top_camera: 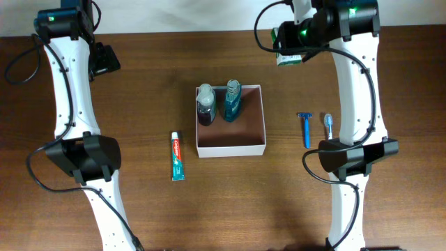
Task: Pack container
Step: 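Lift the soap box and carry it left over the pink box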
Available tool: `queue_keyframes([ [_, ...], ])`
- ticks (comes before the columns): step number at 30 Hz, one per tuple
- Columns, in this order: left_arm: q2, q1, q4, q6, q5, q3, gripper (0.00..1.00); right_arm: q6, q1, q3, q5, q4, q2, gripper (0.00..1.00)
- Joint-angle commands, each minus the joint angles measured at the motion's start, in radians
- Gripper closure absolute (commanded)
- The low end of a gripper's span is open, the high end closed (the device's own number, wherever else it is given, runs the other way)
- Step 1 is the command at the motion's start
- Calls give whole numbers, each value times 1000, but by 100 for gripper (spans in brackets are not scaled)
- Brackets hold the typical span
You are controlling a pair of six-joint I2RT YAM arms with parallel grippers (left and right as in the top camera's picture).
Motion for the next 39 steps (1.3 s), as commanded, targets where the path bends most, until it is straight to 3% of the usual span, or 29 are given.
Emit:
queue_keyframes([
  [1, -5, 1, -4, -14, -7, -3, 1, 47, 5, 18, -13, -11, -49, 61],
  [9, -5, 1, -4, -14, -7, -3, 1, 47, 20, 18, -51, -96, -97, 62],
  [18, -5, 1, -4, -14, -8, -3, 1, 45, 131, -16, 28, -96, -333, 62],
  [28, -5, 1, -4, -14, -7, -3, 1, 100, 322, -460, 141, -96, -615, 61],
  [39, -5, 1, -4, -14, -7, -3, 1, 126, 483, -723, 142, -30, -627, 61],
])
